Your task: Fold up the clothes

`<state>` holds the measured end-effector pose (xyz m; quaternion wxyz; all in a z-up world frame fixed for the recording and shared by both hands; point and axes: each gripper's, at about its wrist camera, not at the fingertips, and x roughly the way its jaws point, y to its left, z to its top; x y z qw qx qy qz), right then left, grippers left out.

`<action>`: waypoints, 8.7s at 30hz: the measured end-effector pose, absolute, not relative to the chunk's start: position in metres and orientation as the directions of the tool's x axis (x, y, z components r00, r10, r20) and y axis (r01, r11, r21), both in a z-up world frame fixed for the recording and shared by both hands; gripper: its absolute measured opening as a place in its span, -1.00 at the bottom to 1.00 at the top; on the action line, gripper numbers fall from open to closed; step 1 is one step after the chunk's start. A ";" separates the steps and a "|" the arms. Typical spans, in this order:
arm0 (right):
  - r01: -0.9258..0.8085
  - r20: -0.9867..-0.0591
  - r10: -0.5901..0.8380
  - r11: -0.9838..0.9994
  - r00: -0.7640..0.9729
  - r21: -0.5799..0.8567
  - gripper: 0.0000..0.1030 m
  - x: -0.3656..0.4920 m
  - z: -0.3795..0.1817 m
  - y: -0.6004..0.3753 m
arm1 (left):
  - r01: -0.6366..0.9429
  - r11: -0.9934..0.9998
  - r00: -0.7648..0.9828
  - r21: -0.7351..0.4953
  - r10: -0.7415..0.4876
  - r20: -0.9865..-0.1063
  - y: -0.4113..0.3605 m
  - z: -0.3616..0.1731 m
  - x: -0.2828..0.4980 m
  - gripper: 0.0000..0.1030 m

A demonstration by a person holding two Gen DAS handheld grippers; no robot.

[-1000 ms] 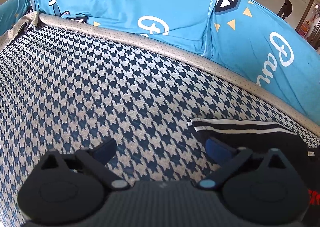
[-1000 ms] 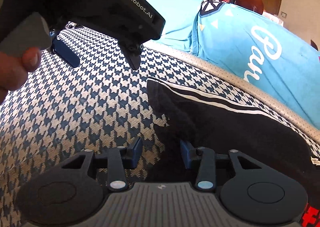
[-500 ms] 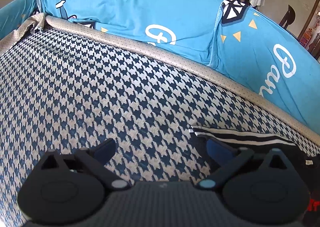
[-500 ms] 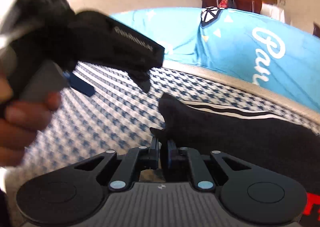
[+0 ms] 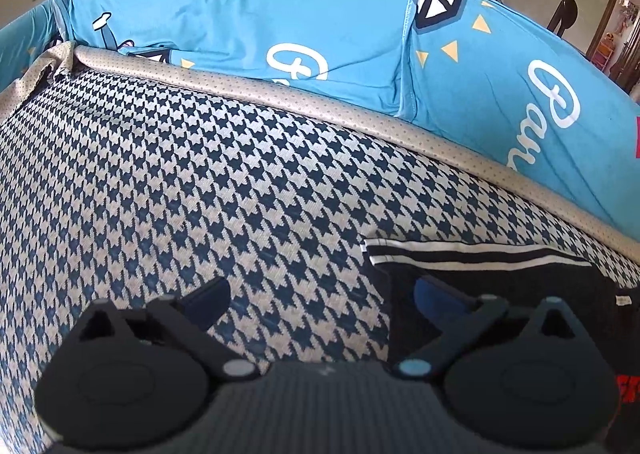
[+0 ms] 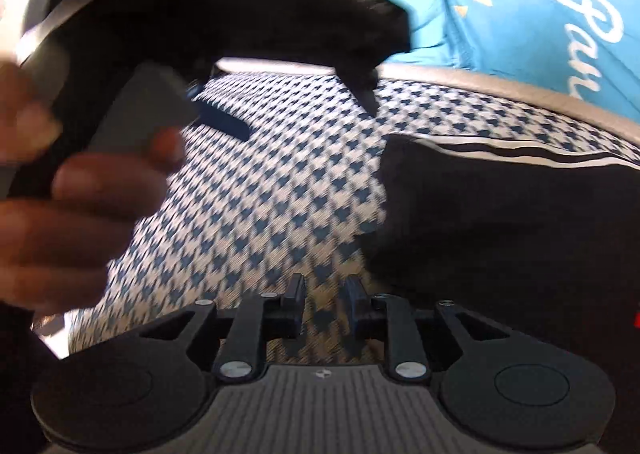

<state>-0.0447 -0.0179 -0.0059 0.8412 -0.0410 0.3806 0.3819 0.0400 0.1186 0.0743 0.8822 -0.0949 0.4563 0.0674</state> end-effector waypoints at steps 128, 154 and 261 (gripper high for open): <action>0.056 -0.657 0.029 0.993 0.754 0.108 -0.08 -0.070 0.070 -0.210 | 0.215 0.975 0.662 0.052 -0.107 -0.742 -0.038 0.096 -0.055 1.00; 0.050 -0.680 -0.020 0.998 0.733 0.025 0.06 -0.088 0.069 -0.244 | 0.268 0.960 0.632 0.077 -0.114 -0.767 -0.085 0.087 -0.085 1.00; 0.268 -0.629 -0.122 0.953 0.768 0.143 -0.28 -0.020 0.052 -0.330 | 0.301 0.953 0.478 0.032 -0.121 -0.870 -0.098 0.022 -0.068 1.00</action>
